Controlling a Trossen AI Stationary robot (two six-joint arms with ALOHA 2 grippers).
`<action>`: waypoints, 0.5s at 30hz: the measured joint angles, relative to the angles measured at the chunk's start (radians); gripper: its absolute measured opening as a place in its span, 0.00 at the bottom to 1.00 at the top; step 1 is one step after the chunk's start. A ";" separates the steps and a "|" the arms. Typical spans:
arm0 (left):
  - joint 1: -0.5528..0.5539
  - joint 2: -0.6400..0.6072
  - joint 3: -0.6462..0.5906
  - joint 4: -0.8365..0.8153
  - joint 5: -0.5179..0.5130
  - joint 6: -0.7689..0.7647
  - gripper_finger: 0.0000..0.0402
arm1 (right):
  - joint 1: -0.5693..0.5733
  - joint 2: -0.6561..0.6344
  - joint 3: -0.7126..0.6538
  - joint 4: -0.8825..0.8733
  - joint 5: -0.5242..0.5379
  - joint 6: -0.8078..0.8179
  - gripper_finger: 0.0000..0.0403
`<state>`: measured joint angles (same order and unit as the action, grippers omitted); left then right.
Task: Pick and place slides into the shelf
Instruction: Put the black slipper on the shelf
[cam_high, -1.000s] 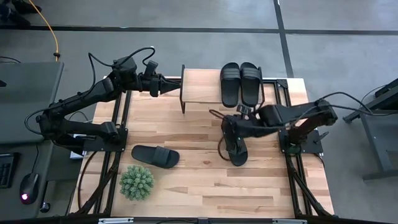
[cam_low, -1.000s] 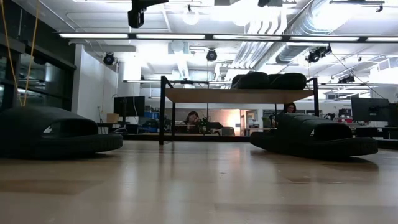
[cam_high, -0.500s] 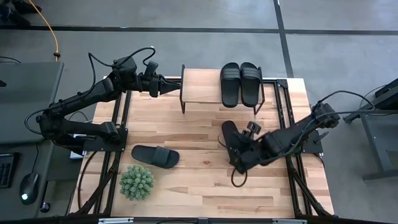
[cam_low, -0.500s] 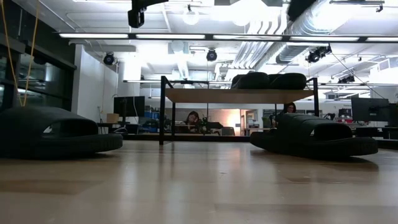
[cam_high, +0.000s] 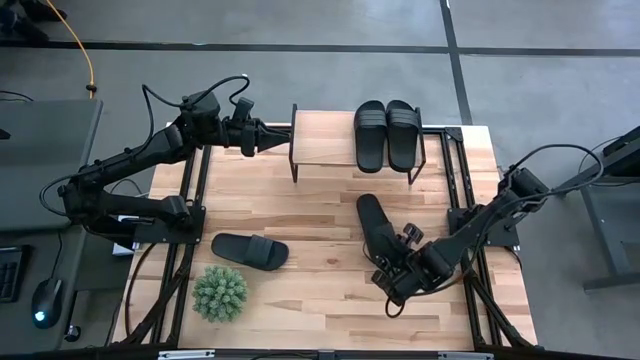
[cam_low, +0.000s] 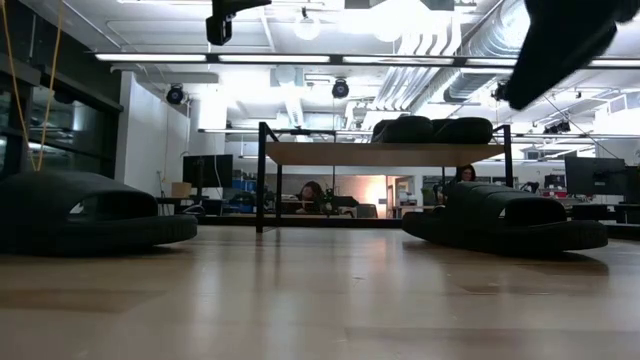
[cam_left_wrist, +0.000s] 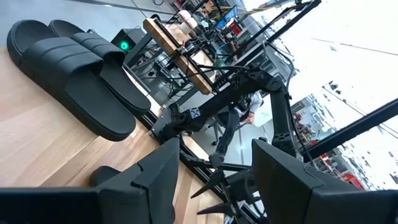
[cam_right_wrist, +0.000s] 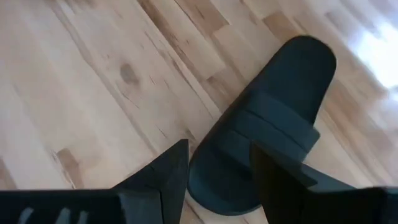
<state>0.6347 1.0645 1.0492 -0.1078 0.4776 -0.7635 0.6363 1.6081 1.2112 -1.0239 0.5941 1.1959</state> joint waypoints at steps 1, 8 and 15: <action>0.000 0.000 0.000 0.000 0.000 0.000 0.46 | 0.000 0.000 -0.014 0.005 0.000 0.008 0.40; 0.000 0.000 0.000 0.000 0.000 0.000 0.46 | 0.000 0.000 -0.098 0.006 0.043 0.019 0.40; 0.000 0.000 0.000 -0.001 0.000 0.024 0.46 | 0.000 0.000 -0.169 0.044 0.041 0.054 0.40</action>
<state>0.6346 1.0649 1.0492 -0.1085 0.4773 -0.7398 0.6360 1.6081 1.0422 -0.9800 0.6351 1.2495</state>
